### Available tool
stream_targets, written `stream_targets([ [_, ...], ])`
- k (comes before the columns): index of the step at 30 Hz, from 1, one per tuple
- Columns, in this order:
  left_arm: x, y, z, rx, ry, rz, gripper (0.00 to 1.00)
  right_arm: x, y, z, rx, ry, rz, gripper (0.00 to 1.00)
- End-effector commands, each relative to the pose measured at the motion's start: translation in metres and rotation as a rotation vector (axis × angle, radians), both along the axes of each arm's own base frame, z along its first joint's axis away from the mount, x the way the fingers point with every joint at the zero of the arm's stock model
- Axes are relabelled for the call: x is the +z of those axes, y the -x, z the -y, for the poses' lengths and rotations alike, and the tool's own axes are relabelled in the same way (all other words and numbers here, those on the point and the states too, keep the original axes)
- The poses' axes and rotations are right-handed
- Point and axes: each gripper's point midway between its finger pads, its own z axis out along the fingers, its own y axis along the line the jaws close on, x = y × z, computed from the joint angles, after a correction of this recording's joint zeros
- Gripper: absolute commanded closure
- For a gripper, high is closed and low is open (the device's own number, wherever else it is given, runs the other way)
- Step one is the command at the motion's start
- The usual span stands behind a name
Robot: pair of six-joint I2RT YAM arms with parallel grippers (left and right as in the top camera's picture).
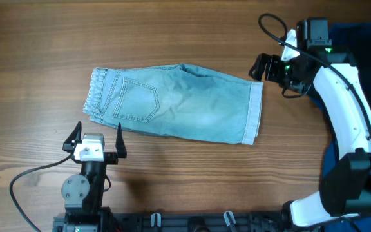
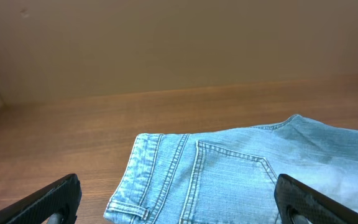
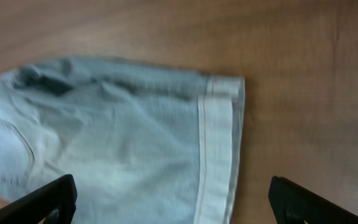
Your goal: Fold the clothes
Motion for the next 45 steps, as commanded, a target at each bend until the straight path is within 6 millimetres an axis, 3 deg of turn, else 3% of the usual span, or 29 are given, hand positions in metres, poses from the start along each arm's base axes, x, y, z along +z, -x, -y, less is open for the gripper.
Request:
stream_targets([
  [1, -0.002, 0.0, 0.002, -0.012, -0.012, -0.003, 0.0, 0.002, -0.014, 0.002, -0.01, 0.01, 0.053, 0.0],
  [6, -0.002, 0.0, 0.002, -0.012, -0.012, -0.003, 0.0, 0.008, -0.028, 0.002, -0.01, 0.009, 0.116, 0.0],
  [45, -0.002, 0.0, 0.002, -0.012, -0.012, -0.003, 0.0, 0.008, -0.028, 0.002, -0.01, 0.009, 0.116, 0.0],
])
